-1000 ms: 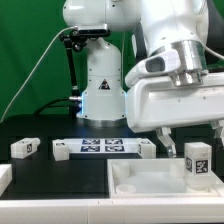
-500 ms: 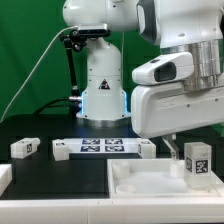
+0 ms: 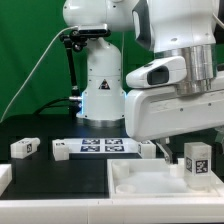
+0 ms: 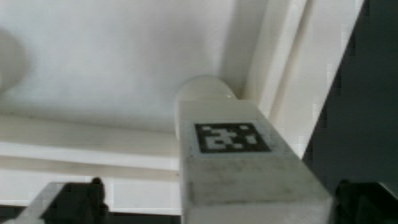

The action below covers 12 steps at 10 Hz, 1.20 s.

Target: Assemble one leg

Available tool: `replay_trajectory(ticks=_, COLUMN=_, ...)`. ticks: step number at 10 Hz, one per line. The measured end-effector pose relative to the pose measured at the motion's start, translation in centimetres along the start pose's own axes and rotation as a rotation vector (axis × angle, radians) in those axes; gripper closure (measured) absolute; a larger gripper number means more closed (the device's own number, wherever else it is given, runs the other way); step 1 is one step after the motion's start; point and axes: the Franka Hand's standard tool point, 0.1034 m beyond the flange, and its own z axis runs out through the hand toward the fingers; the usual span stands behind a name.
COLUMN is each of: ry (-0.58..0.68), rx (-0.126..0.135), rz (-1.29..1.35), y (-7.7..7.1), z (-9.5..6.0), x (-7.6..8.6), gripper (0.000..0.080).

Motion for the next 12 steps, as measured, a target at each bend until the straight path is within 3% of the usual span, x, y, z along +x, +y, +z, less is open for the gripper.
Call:
replay_trajectory(ticks=1, ry=0.0, rx=0.0, rz=0.0, y=0.01, z=0.01, x=-0.01, gripper=0.025)
replay_trajectory(ticks=2, ry=0.0, rx=0.0, rz=0.0, y=0.02, z=0.01, x=-0.01, gripper=0.025)
replay_trajectory(ticks=3, ry=0.0, rx=0.001, rz=0.012, y=0.0, z=0.02, x=-0.01, gripper=0.0432)
replay_trajectory(ticks=4, ry=0.0, rx=0.001, rz=0.034, y=0.0, z=0.02, x=-0.01, gripper=0.0511)
replay_trajectory(ticks=7, ry=0.003, rx=0.008, rz=0.238, y=-0.24, z=0.11, x=0.06, gripper=0.0511)
replay_trajectory(ticks=12, ry=0.019, rx=-0.012, rz=0.828, y=-0.13, z=0.15, x=0.21, gripper=0.0509)
